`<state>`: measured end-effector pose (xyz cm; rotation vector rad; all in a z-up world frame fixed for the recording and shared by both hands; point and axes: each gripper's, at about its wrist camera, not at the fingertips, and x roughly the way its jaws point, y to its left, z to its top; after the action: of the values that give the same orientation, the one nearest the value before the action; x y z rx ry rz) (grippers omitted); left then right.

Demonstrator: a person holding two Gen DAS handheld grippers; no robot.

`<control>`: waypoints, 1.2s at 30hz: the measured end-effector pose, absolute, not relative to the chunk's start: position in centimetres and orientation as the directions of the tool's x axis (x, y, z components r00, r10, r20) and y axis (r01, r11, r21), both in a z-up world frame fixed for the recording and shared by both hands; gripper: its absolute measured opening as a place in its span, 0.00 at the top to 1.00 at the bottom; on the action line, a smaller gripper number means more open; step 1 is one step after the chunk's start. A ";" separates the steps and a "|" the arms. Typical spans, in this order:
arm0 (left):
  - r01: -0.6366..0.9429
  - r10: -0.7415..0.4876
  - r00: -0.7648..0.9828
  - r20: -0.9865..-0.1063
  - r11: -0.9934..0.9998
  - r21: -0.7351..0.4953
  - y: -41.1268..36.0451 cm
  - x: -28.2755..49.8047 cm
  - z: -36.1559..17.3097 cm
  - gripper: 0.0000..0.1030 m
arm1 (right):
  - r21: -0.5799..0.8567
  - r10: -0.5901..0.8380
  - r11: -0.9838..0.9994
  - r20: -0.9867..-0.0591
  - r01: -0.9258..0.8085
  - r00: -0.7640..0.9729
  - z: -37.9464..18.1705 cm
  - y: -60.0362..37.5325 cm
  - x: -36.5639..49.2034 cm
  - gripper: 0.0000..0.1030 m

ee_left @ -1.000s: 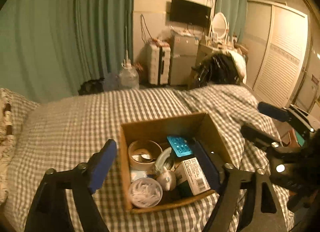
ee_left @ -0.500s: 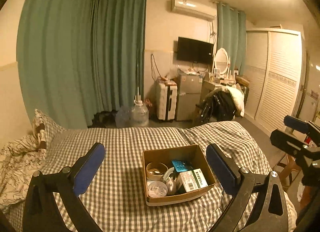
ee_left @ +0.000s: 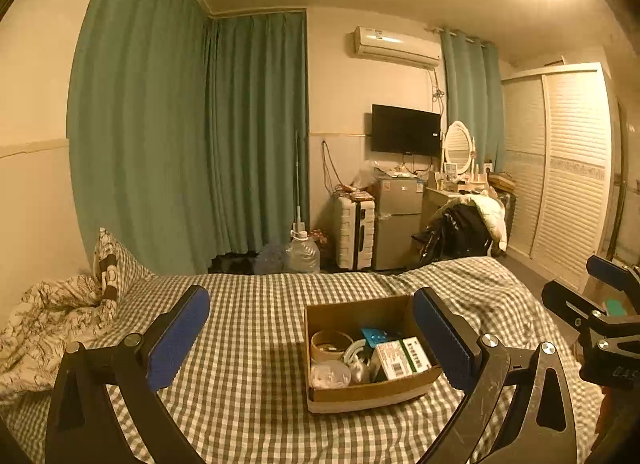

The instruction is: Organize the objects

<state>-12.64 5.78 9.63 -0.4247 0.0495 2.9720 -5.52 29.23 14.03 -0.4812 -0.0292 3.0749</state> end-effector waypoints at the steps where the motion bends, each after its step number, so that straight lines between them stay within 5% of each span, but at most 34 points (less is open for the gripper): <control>1: -0.134 0.125 -0.952 -0.280 -0.991 0.012 5.8 -12.5 8.9 0.00 | -0.024 0.031 -0.999 -0.294 -0.026 -0.955 13.3 29.3 -5.4 0.00; 7: -0.072 0.074 -0.940 -0.333 -0.997 -0.019 5.4 -12.3 3.6 0.00 | 0.032 0.081 -0.995 -0.267 -0.093 -0.960 7.5 31.2 -6.0 0.00; 13: -0.084 0.079 -0.920 -0.383 -0.996 -0.004 5.8 -12.9 1.6 0.00 | 0.003 0.082 -0.996 -0.343 -0.088 -0.936 5.0 31.2 -8.4 0.00; 36: -0.130 0.116 -0.905 -0.410 -0.992 0.006 6.7 -12.4 1.8 0.00 | -0.020 0.072 -0.997 -0.351 -0.070 -0.934 4.5 29.9 -7.9 0.00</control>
<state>-12.40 6.65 1.78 -0.6320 0.0504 2.9485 -7.86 29.92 4.53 -0.5481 -0.0115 3.0198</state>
